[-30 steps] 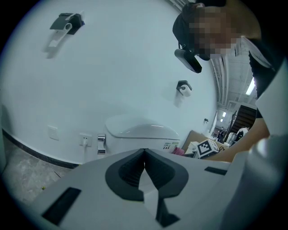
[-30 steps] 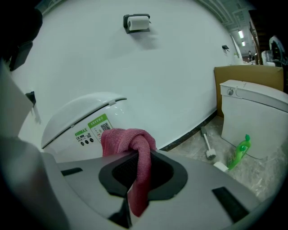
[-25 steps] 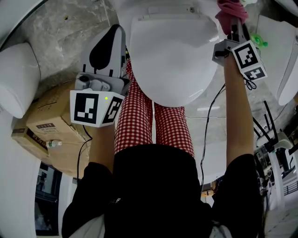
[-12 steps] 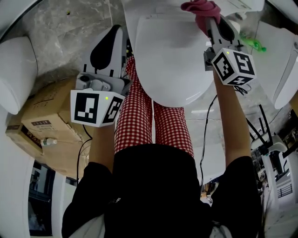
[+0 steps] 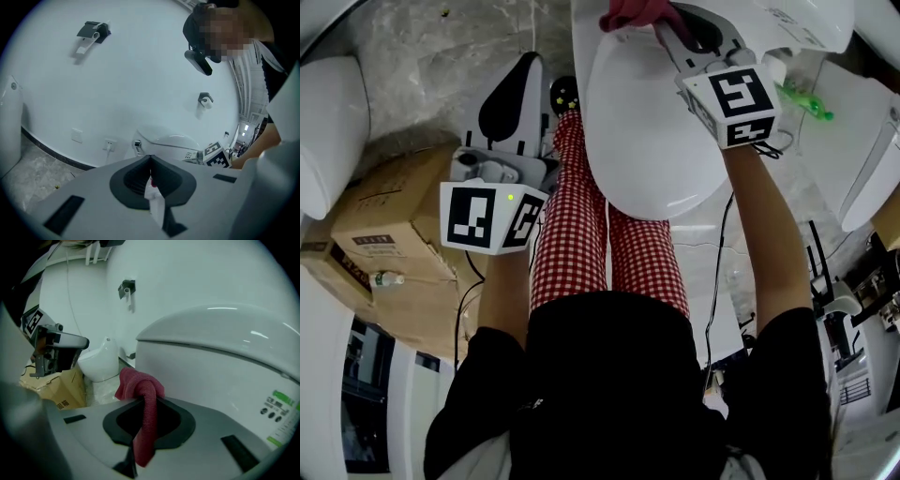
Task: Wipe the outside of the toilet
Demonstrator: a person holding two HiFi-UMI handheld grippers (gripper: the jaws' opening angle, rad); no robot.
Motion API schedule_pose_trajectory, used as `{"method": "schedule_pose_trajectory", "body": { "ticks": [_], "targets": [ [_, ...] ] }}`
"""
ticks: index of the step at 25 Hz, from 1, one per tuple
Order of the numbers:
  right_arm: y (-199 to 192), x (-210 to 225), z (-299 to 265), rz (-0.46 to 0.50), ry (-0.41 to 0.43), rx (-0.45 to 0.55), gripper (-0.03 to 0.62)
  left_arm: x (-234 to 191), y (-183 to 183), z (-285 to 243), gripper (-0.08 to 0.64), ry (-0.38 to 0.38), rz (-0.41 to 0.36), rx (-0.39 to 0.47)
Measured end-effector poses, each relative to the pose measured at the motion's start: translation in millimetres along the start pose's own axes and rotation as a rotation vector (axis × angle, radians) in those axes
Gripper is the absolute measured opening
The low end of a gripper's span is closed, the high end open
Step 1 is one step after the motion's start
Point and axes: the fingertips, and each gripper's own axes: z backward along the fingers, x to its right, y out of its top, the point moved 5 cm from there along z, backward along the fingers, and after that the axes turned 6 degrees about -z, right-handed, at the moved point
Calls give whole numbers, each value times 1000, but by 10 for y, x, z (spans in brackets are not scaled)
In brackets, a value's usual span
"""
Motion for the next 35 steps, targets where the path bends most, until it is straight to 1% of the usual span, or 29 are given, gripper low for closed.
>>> {"method": "schedule_pose_trajectory", "body": {
  "ticks": [3, 7, 9, 11, 20, 25, 29, 35],
  "targets": [
    [-3, -148, -205, 74, 57, -69, 55, -128, -11, 29, 9, 20, 24, 8],
    [-64, -231, -417, 172, 99, -166, 55, -255, -17, 23, 9, 40, 49, 17],
    [-101, -260, -521, 200, 126, -214, 55, -300, -19, 28, 9, 46, 58, 18],
    [-130, -259, -606, 210, 134, -246, 55, -325, -19, 36, 9, 49, 64, 13],
    [-211, -177, -798, 161, 46, -316, 55, -425, -4, 53, 9, 57, 64, 3],
    [-245, -34, -814, 86, -6, -359, 55, -424, -41, 70, 9, 60, 72, -3],
    [-259, 60, -770, 52, -30, -363, 55, -400, -51, 70, 9, 57, 79, -4],
    [-304, 184, -684, 2, -72, -349, 55, -428, -37, 86, 9, 63, 68, 0]
  ]
}}
